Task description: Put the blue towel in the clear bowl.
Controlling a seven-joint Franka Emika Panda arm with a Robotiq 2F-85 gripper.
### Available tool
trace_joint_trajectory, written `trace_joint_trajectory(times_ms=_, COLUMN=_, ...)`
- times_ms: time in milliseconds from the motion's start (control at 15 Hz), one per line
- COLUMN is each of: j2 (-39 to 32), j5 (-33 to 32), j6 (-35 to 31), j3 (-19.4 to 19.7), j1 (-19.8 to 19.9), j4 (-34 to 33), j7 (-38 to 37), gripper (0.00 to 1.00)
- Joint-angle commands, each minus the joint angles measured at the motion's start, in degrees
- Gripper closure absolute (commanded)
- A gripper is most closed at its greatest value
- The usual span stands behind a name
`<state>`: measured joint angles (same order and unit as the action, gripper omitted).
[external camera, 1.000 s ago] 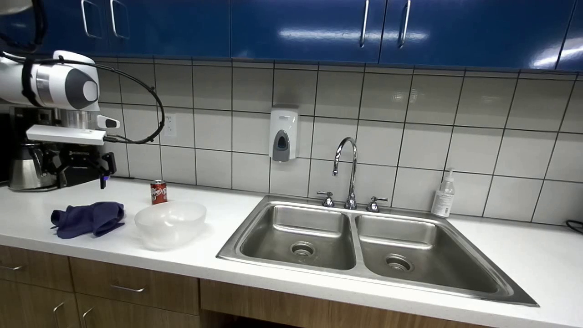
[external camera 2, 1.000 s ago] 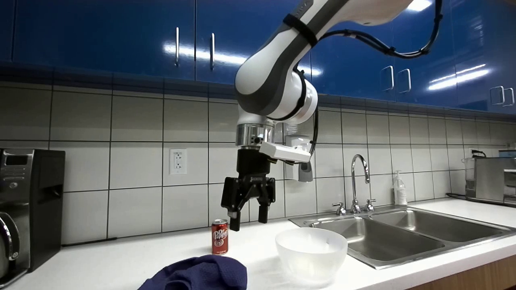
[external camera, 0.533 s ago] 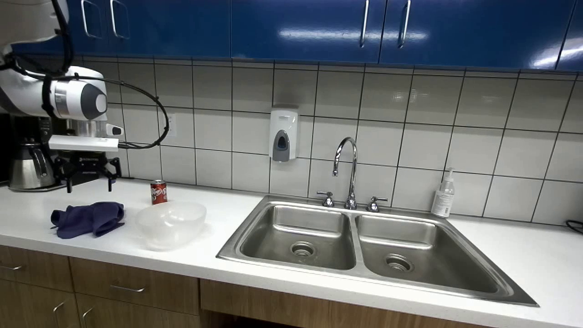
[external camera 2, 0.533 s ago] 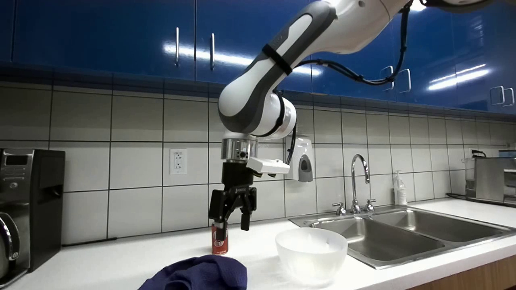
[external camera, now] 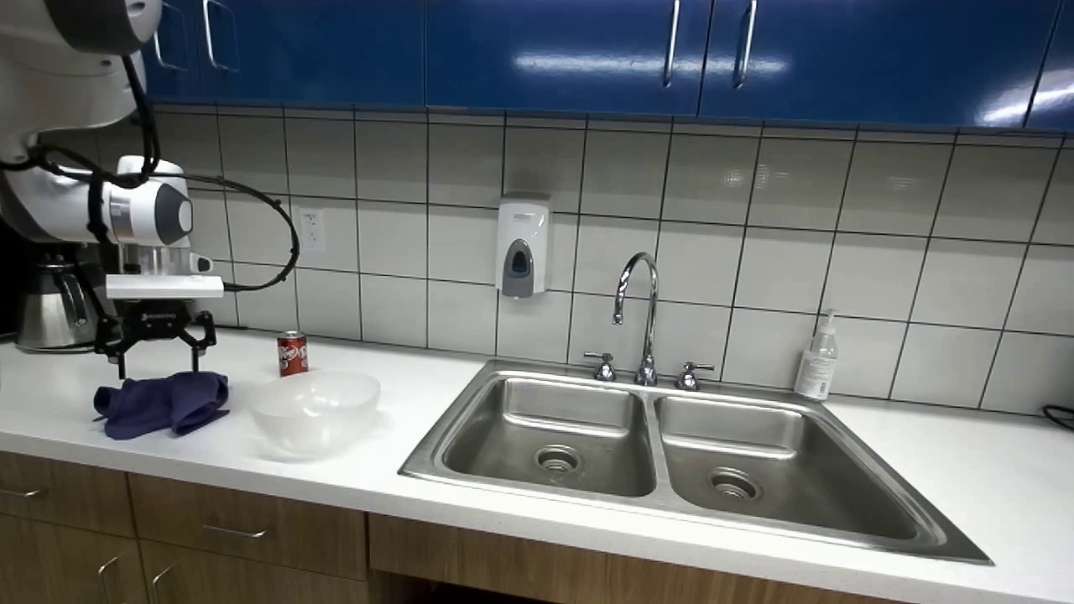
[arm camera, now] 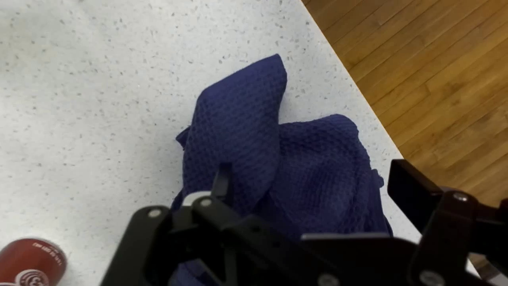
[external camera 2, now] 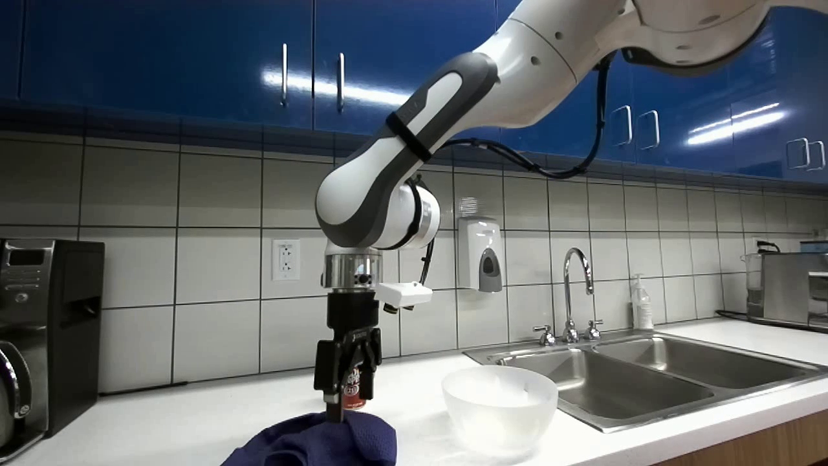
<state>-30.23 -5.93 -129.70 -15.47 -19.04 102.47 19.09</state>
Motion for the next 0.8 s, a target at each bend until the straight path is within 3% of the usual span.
trace_joint_trajectory(times_ms=0, j2=-4.35, j5=-4.13, j6=3.55, j3=-0.58, j1=-1.05, j4=-5.56, j7=4.28, gripper=0.0)
trace_joint_trajectory(times_ms=733, j2=-11.7, j5=-8.85, j6=4.07, j3=-0.77, j1=-2.55, j4=-13.44, j7=9.82, gripper=0.0)
